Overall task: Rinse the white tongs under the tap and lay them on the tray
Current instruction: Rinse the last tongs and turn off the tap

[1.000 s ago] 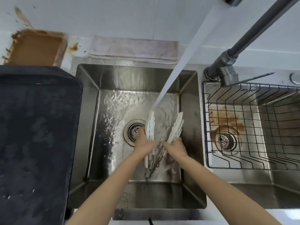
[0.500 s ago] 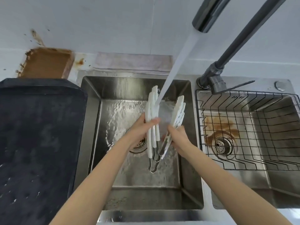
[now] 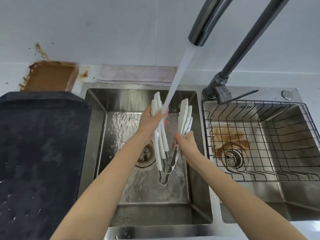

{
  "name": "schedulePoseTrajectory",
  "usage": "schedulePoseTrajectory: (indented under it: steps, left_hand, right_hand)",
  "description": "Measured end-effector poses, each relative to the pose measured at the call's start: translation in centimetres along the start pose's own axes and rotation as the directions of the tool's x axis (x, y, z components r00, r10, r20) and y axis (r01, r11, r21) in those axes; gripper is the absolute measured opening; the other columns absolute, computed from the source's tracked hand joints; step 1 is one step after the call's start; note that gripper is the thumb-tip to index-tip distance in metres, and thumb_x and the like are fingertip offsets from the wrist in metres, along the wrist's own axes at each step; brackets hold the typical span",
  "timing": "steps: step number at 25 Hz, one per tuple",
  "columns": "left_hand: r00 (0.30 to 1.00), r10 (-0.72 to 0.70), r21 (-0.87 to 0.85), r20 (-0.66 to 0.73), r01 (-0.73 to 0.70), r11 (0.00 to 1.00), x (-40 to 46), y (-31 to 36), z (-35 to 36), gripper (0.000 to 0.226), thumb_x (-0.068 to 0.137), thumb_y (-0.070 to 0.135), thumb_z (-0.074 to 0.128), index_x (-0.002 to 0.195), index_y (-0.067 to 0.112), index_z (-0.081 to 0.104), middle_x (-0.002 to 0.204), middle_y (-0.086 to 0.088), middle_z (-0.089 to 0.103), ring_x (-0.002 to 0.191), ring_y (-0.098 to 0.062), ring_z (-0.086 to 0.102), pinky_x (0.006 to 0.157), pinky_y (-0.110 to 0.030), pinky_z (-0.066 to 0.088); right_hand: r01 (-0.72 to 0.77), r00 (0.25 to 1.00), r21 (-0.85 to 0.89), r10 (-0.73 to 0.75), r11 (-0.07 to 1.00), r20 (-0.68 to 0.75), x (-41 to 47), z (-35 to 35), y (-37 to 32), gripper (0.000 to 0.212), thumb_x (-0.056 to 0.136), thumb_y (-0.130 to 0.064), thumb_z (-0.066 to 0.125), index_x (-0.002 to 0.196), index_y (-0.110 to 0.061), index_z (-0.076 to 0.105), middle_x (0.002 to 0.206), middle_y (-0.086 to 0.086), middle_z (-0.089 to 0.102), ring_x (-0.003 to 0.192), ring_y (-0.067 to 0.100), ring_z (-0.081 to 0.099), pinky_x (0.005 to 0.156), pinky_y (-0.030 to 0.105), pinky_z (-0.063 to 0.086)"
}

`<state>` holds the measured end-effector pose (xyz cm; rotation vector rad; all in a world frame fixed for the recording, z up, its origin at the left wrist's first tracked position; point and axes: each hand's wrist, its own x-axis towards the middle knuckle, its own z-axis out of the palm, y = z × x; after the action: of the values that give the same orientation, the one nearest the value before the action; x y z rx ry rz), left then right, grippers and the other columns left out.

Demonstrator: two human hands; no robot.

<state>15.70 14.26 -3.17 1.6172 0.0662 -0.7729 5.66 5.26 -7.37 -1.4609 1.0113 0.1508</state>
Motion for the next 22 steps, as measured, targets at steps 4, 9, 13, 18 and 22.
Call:
schedulePoseTrajectory:
  steps: [4, 9, 13, 18, 22]
  left_hand:
    - [0.998, -0.066, -0.11, 0.011, 0.067, 0.992, 0.2, -0.5, -1.2, 0.026, 0.091, 0.02, 0.054, 0.116, 0.013, 0.053, 0.083, -0.001, 0.068, 0.052, -0.005, 0.067, 0.061, -0.026, 0.057]
    - [0.987, -0.16, -0.339, 0.012, 0.155, 0.928, 0.1, -1.2, -3.3, 0.018, 0.093, 0.017, 0.045, 0.106, 0.012, 0.056, 0.088, -0.004, 0.067, 0.065, -0.014, 0.067, 0.056, -0.027, 0.056]
    - [0.975, -0.211, -0.559, 0.071, 0.214, 0.801, -0.5, -2.1, -4.3, 0.018, 0.096, 0.018, 0.038, 0.09, 0.016, 0.055, 0.098, -0.005, 0.066, 0.083, -0.018, 0.065, 0.071, -0.033, 0.053]
    - [0.954, -0.283, -0.673, 0.1, 0.274, 0.687, -1.2, -2.7, -4.9, 0.015, 0.093, 0.015, 0.044, 0.101, 0.019, 0.056, 0.089, -0.003, 0.07, 0.082, -0.016, 0.064, 0.07, -0.031, 0.051]
    - [0.957, -0.251, -0.623, 0.149, 0.288, 0.727, -1.6, -3.6, -4.7, 0.02, 0.094, 0.013, 0.041, 0.104, 0.021, 0.057, 0.104, -0.001, 0.064, 0.089, -0.014, 0.063, 0.071, -0.032, 0.048]
  right_hand:
    - [0.039, 0.999, 0.077, -0.041, 0.996, 0.018, -0.4, -0.5, -0.3, 0.045, 0.086, -0.016, 0.054, 0.126, -0.006, 0.035, 0.088, 0.006, 0.054, 0.077, 0.02, 0.059, 0.082, 0.044, 0.054]
    - [0.136, 0.986, 0.114, -0.145, 0.984, 0.077, -0.8, -1.0, -3.2, 0.057, 0.08, -0.041, 0.065, 0.124, -0.01, 0.045, 0.094, 0.001, 0.065, 0.079, 0.015, 0.067, 0.082, 0.037, 0.055]
    - [0.257, 0.957, -0.052, -0.247, 0.965, 0.15, -0.5, -0.1, -6.2, 0.053, 0.078, -0.042, 0.067, 0.116, -0.015, 0.045, 0.098, -0.007, 0.061, 0.089, 0.008, 0.063, 0.075, 0.026, 0.052]
    - [0.315, 0.942, -0.1, -0.298, 0.944, 0.154, -0.3, 1.1, -6.9, 0.039, 0.081, -0.021, 0.061, 0.114, -0.011, 0.043, 0.073, -0.005, 0.06, 0.049, -0.007, 0.058, 0.052, 0.008, 0.049]
    - [0.27, 0.953, -0.103, -0.251, 0.957, 0.168, -0.9, 0.7, -5.8, 0.034, 0.08, -0.017, 0.058, 0.109, -0.013, 0.042, 0.07, -0.005, 0.055, 0.04, -0.003, 0.052, 0.039, 0.009, 0.042]
